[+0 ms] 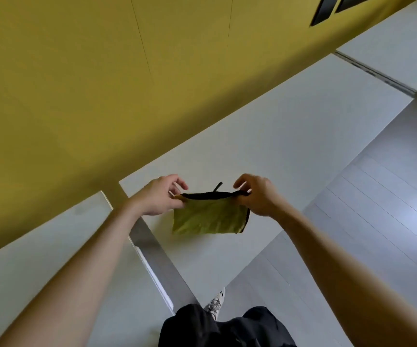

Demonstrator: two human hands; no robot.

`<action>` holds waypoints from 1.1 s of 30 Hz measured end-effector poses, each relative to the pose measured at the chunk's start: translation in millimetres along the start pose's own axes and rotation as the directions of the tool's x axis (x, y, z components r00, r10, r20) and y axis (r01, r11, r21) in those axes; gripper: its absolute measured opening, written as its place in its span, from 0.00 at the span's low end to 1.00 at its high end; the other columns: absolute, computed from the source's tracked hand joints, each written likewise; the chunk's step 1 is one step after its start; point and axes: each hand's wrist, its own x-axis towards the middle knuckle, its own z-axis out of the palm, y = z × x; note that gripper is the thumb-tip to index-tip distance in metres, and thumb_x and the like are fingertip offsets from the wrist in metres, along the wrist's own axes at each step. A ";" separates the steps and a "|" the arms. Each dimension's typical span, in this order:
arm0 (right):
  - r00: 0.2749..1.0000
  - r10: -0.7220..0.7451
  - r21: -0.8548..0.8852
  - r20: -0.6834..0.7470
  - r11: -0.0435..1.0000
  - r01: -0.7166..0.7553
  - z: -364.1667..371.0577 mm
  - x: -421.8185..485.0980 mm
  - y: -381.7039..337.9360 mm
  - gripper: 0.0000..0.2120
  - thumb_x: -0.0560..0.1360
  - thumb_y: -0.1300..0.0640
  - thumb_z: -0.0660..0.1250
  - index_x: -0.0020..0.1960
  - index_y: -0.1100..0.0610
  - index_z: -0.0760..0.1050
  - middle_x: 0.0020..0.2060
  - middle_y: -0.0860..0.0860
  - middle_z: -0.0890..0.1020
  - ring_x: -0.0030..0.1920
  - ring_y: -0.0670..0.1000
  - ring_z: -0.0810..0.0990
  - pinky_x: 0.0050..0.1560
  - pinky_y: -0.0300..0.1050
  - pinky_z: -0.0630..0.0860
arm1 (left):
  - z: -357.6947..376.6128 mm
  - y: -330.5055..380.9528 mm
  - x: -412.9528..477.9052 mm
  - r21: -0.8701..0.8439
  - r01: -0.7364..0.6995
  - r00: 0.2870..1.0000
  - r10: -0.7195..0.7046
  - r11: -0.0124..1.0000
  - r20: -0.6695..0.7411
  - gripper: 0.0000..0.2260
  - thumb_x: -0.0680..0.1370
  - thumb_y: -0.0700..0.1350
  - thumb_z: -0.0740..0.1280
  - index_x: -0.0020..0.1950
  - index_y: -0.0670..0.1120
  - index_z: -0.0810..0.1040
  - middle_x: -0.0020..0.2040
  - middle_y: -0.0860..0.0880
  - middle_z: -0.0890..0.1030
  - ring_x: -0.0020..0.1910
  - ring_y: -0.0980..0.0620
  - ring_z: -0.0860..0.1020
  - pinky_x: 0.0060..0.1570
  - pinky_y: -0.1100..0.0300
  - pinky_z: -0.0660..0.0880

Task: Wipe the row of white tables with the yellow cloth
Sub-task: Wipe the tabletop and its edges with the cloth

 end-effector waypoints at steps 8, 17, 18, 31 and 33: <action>0.966 -0.240 -0.312 0.092 0.915 0.257 154.0 20.6 63.4 0.30 0.80 0.44 0.76 0.77 0.56 0.75 0.78 0.57 0.75 0.81 0.60 0.70 0.78 0.63 0.70 | 67.7 -89.0 22.8 0.420 0.266 0.956 -0.293 0.868 0.000 0.35 0.72 0.51 0.83 0.76 0.52 0.74 0.69 0.47 0.80 0.66 0.45 0.80 0.64 0.52 0.79; 0.834 -0.512 -0.496 0.207 0.679 0.540 235.1 59.8 50.2 0.43 0.83 0.24 0.50 0.89 0.47 0.45 0.89 0.53 0.43 0.88 0.55 0.38 0.86 0.68 0.44 | 51.8 -141.3 76.8 0.616 0.381 0.916 -0.373 0.690 -0.149 0.80 0.57 0.68 0.87 0.87 0.53 0.29 0.86 0.35 0.33 0.87 0.35 0.36 0.86 0.40 0.49; 0.846 -0.497 -0.498 0.191 0.694 0.520 242.0 57.4 48.1 0.43 0.84 0.25 0.49 0.90 0.47 0.44 0.89 0.54 0.43 0.88 0.55 0.38 0.86 0.68 0.44 | 51.4 -143.9 83.3 0.620 0.386 0.913 -0.378 0.683 -0.153 0.81 0.56 0.69 0.87 0.86 0.52 0.29 0.86 0.34 0.33 0.87 0.35 0.36 0.86 0.40 0.48; 0.892 -0.452 -0.533 0.011 0.752 0.388 196.5 185.7 29.9 0.45 0.80 0.20 0.53 0.89 0.44 0.53 0.88 0.52 0.53 0.88 0.56 0.48 0.84 0.72 0.44 | 46.5 -144.5 77.7 0.627 0.362 0.929 -0.324 0.690 -0.180 0.86 0.49 0.76 0.83 0.87 0.46 0.31 0.88 0.41 0.35 0.88 0.44 0.38 0.87 0.44 0.53; 0.939 -0.331 -0.526 -0.099 0.818 0.233 208.1 215.8 -6.3 0.45 0.81 0.21 0.46 0.89 0.45 0.50 0.89 0.53 0.50 0.89 0.57 0.45 0.85 0.69 0.42 | 44.9 -149.2 74.2 0.604 0.360 0.931 -0.313 0.711 -0.187 0.85 0.49 0.77 0.82 0.87 0.47 0.32 0.88 0.45 0.34 0.88 0.47 0.37 0.87 0.44 0.52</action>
